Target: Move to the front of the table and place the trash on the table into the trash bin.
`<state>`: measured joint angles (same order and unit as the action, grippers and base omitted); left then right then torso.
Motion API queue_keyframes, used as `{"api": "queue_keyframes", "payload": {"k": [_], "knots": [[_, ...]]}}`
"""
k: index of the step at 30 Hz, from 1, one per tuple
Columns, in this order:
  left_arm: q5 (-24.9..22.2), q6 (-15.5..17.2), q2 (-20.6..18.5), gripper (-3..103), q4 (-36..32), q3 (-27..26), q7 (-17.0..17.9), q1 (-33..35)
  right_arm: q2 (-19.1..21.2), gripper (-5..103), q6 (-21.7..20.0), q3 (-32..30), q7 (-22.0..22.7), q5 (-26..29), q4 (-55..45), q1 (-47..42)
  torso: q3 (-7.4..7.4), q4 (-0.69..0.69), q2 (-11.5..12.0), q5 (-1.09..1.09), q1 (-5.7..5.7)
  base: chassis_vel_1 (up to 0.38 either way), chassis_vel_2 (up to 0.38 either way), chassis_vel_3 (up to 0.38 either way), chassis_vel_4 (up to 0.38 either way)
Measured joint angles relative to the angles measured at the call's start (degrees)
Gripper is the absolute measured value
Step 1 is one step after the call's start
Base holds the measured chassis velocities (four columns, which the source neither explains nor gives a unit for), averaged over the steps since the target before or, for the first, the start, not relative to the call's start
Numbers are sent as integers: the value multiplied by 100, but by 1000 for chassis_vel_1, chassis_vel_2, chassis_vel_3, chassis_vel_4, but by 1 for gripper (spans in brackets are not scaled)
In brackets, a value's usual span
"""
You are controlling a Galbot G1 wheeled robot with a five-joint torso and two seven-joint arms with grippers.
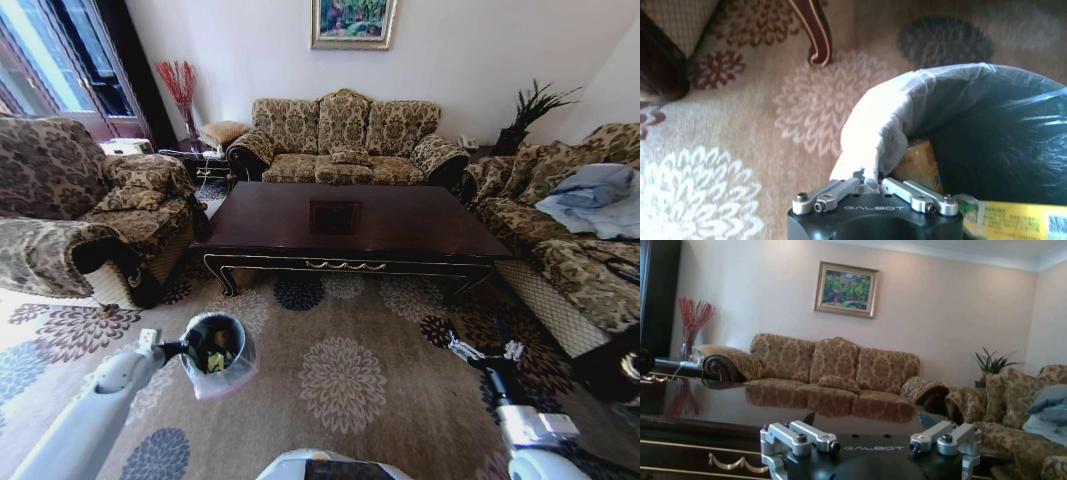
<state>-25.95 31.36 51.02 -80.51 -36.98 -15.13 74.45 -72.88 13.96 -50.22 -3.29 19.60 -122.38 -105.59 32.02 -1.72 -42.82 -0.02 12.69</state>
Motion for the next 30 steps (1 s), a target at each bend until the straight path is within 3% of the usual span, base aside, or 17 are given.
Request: {"api": "queue_keyframes", "payload": {"k": [4,5,8,16,30], "knots": [[270,-339,95,0,536,326,-28,-109,-95,100,72,-15,-12,23,73,-33,-65,-4,114,3,-53,0,0,0,0],[284,-446,99,0,730,417,-54,-204,-145,100,88,-15,-15,64,75,-61,-90,3,162,0,-74,0,0,0,0],[306,-685,33,0,1159,542,-313,-437,-264,100,140,7,-23,78,90,-96,-153,2,277,3,-126,0,0,0,0],[377,-1039,-97,0,1841,738,-693,-692,-358,100,162,76,-48,30,176,-112,-272,0,479,2,-209,0,0,0,0],[416,-1179,-176,0,2162,860,-892,-843,-415,100,156,206,-58,-139,281,-5,-447,1,778,2,-332,0,0,0,0]]}}
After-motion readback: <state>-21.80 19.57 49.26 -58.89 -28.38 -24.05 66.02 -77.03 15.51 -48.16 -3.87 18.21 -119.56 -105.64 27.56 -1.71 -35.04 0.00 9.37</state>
